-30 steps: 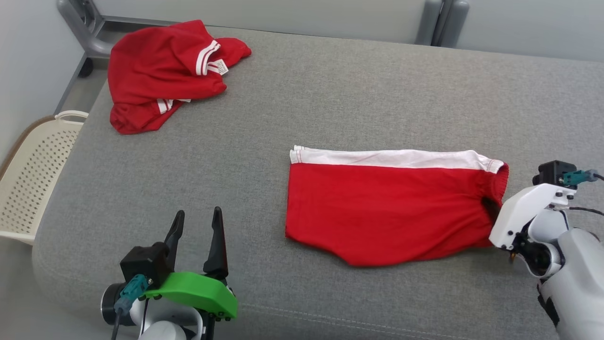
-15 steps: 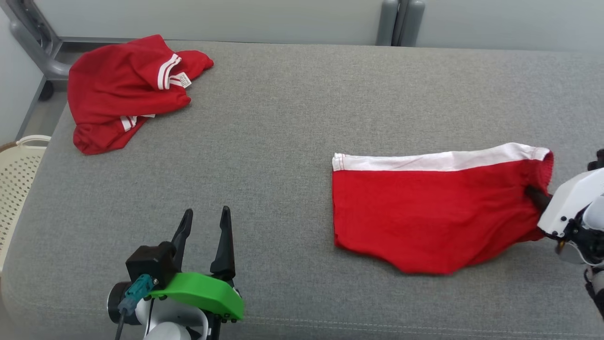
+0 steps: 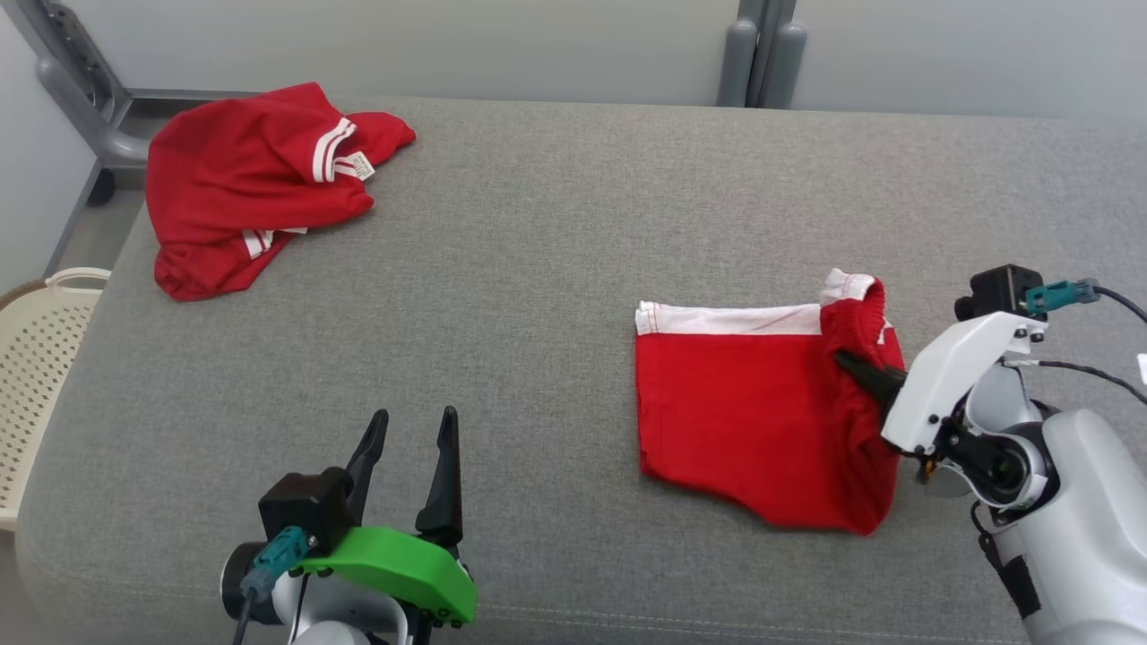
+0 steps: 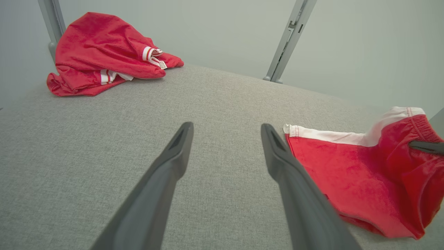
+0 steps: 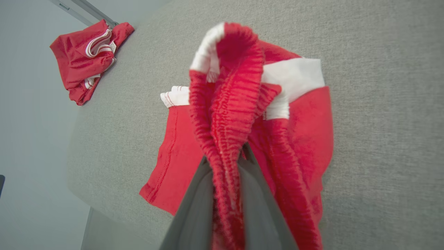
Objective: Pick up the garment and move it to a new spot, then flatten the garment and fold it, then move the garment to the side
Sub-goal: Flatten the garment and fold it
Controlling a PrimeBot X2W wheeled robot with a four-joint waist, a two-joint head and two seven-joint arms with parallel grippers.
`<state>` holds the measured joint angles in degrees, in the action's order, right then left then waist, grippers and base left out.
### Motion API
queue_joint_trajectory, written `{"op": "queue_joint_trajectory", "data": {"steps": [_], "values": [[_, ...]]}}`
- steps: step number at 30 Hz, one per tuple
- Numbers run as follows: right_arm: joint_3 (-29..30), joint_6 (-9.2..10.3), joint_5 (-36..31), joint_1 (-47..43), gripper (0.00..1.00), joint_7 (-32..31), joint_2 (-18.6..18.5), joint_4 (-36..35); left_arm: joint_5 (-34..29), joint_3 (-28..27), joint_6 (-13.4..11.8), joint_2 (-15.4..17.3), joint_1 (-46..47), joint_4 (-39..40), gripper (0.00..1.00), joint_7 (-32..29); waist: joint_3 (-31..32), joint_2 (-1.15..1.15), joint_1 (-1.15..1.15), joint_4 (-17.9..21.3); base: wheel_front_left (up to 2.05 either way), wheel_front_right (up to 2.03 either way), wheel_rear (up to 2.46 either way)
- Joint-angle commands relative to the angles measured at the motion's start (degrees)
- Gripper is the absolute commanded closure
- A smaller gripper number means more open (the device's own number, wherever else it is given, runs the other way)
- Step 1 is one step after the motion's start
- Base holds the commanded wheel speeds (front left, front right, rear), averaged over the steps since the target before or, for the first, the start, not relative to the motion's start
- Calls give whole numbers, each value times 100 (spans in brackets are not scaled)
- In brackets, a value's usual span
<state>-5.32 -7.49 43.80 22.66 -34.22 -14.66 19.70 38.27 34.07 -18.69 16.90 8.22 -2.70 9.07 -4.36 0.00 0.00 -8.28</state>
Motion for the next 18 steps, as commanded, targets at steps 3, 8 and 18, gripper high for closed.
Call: {"op": "queue_joint_trajectory", "data": {"steps": [3,8,18], "values": [[-32,0,-156,99,100,-56,277,58,33,25,27,7,-79,-16,0,-11,68,0,0,-142,0,0,0],[-125,0,-474,256,100,-82,625,342,62,63,40,-30,-105,-21,0,-4,122,0,0,-354,0,0,0],[-85,0,-1175,715,100,-5,989,1403,93,149,95,-121,-80,-93,0,53,140,0,0,-742,0,0,0]]}}
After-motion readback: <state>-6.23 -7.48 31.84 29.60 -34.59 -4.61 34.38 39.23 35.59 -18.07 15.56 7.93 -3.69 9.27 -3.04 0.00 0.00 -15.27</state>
